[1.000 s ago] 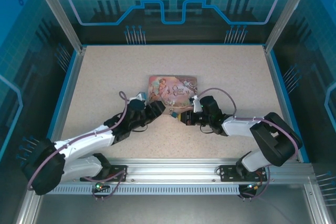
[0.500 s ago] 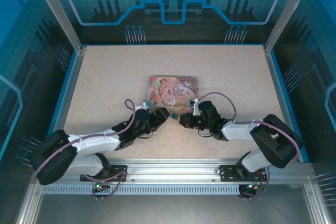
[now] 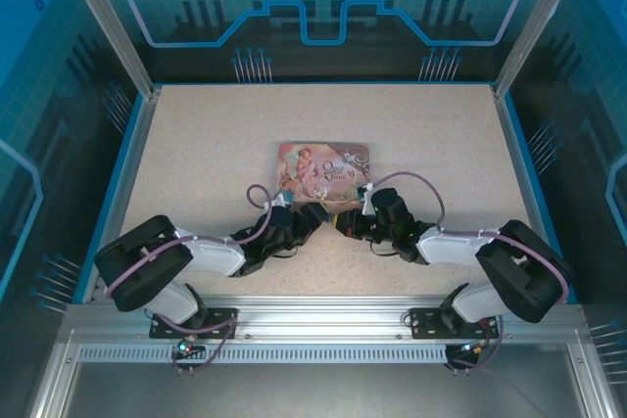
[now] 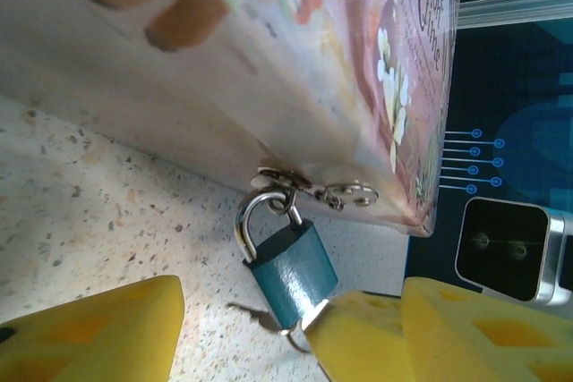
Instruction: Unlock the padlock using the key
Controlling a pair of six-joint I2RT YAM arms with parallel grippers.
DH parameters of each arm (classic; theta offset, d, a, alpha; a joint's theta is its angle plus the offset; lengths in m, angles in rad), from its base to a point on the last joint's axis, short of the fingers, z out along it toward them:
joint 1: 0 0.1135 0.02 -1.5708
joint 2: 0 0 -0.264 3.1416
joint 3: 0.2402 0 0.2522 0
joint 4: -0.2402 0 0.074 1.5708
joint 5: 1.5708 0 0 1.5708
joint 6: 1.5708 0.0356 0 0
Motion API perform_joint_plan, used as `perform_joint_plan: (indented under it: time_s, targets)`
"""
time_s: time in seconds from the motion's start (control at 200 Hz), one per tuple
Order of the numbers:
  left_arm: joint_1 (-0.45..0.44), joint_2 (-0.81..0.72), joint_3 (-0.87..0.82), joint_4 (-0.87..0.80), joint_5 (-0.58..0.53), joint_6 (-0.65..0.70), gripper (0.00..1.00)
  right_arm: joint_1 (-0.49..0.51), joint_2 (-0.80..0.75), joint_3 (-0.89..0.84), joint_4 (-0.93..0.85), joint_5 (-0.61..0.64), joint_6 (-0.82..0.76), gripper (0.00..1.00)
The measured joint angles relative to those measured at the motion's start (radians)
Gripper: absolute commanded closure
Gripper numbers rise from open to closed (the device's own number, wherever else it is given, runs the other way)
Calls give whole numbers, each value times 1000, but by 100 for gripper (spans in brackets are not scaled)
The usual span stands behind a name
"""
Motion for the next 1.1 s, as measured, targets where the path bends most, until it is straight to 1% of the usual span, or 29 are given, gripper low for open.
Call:
perform_joint_plan:
  time_s: [0.095, 0.175, 0.3, 0.435, 0.555, 0.645, 0.72, 0.825, 0.93, 1.096]
  targets:
    - [0, 30, 9, 33, 3, -10, 40, 2, 0, 0, 0, 2, 3, 100]
    - [-1, 50, 19, 56, 3, -24, 46, 4, 0, 0, 0, 4, 3, 100]
    - [-1, 77, 29, 73, 7, -32, 58, 9, 5, 0, 1, 8, 6, 100]
    - [-1, 84, 31, 74, -6, -29, 74, 9, 9, 0, 3, 11, 14, 100]
    - [-1, 87, 31, 68, -17, -27, 80, 9, 11, 0, 10, 12, 21, 100]
    - [-1, 87, 31, 65, -20, -29, 80, 9, 25, 0, 13, 11, 25, 100]
    - [-1, 90, 31, 64, -21, -35, 70, 9, 34, 0, 16, 11, 29, 100]
    - [-3, 93, 33, 68, -20, -42, 64, 16, 45, 0, 24, 10, 34, 100]
    - [-7, 98, 39, 68, -20, -51, 64, 20, 48, 2, 28, 11, 37, 100]
    - [-10, 116, 48, 74, -16, -58, 67, 20, 48, 3, 31, 11, 38, 100]
